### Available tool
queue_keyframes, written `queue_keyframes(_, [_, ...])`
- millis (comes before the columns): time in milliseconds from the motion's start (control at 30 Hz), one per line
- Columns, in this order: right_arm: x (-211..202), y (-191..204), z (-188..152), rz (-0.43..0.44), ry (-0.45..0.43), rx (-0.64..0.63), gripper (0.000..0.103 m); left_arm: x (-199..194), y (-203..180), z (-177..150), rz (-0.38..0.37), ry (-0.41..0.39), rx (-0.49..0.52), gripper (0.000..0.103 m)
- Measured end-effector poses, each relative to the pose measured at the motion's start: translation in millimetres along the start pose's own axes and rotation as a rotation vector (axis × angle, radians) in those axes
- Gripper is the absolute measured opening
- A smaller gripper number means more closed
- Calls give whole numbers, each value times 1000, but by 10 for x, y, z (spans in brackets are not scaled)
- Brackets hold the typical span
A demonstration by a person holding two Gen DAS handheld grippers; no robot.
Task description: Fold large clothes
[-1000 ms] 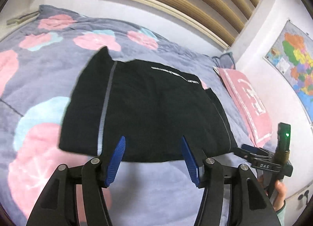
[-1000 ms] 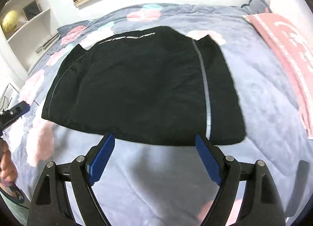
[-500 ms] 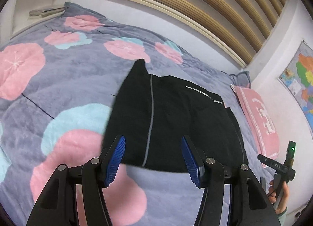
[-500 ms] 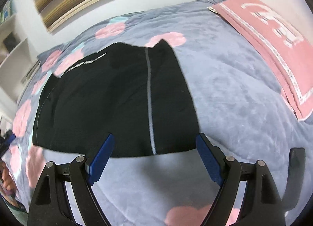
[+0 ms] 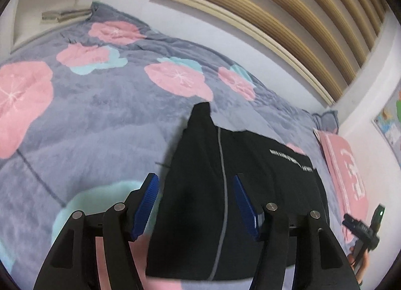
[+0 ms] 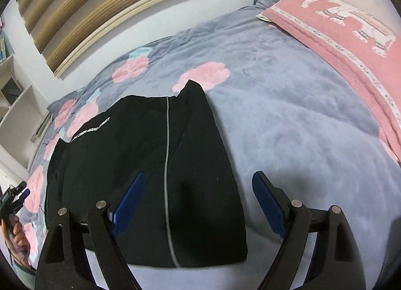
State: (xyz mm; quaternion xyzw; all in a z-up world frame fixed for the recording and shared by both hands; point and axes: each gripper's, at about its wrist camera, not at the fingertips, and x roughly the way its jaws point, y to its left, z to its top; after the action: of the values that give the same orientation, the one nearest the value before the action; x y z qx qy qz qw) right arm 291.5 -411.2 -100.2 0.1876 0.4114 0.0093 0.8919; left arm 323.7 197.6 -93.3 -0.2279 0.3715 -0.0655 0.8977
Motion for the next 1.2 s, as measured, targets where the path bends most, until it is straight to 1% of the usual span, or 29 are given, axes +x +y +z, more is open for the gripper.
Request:
queue_keyframes(233, [385,-27,151,1,35,-30,89,548,187,172,-59,89,-61,64])
queue_keyframes(367, [608,-73,216,20,67,-33,89,894,270,208,-115,175,-111,64])
queue_keyframes(433, [741,-131,245,42,99,-19,89,1071,311,199,-140,219,-150,64])
queue_keyframes(533, [939,-216,273,65,157,-3,89,1286,341,171,-157,285,-178,64])
queue_keyframes(600, [1094,-258,287,114,213,1,91,1476,325,111,-164,369,-185,64])
queue_keyframes(633, [1178,-278,290,150,246,6,91,1533,320,89,-184,387,-191,64])
queue_keyframes(667, [1231,-292,293,166,264,9,92,1571,320,74,-204,393,-199,65])
queue_keyframes(700, [1299,-327,296,191,285,18,92,1585,320,71,-209,396,-204,66])
queue_keyframes(800, [1447,-465,304,296,339,72,92,1664,366,44,-237,420,-243,70])
queue_keyframes(867, [1517,-545,289,349,352,106,93,1712,391,12,-262,439,-271,70])
queue_keyframes(900, [1521,-539,279,355,351,98,90,1709,381,2,-269,436,-269,70])
queue_keyframes(933, [1508,-519,274,357,347,84,84,1678,331,-5,-285,429,-245,58])
queue_keyframes(967, [1475,-482,266,393,345,69,64,1641,284,-7,-294,423,-223,47])
queue_keyframes(1000, [1470,-467,265,440,350,68,58,1583,233,-6,-299,411,-197,44])
queue_keyframes(1033, [1433,-447,259,459,345,59,58,1498,183,-1,-325,398,-172,40])
queue_keyframes(1100, [1393,-394,245,433,342,3,58,1426,167,8,-375,390,-174,39])
queue_keyframes(1133, [1404,-392,242,433,346,-6,58,1405,168,11,-388,391,-175,39])
queue_keyframes(1167, [1433,-405,242,438,356,0,63,1414,160,6,-380,397,-170,39])
queue_keyframes(1200, [1498,-439,241,443,375,29,75,1443,154,-6,-368,405,-168,40])
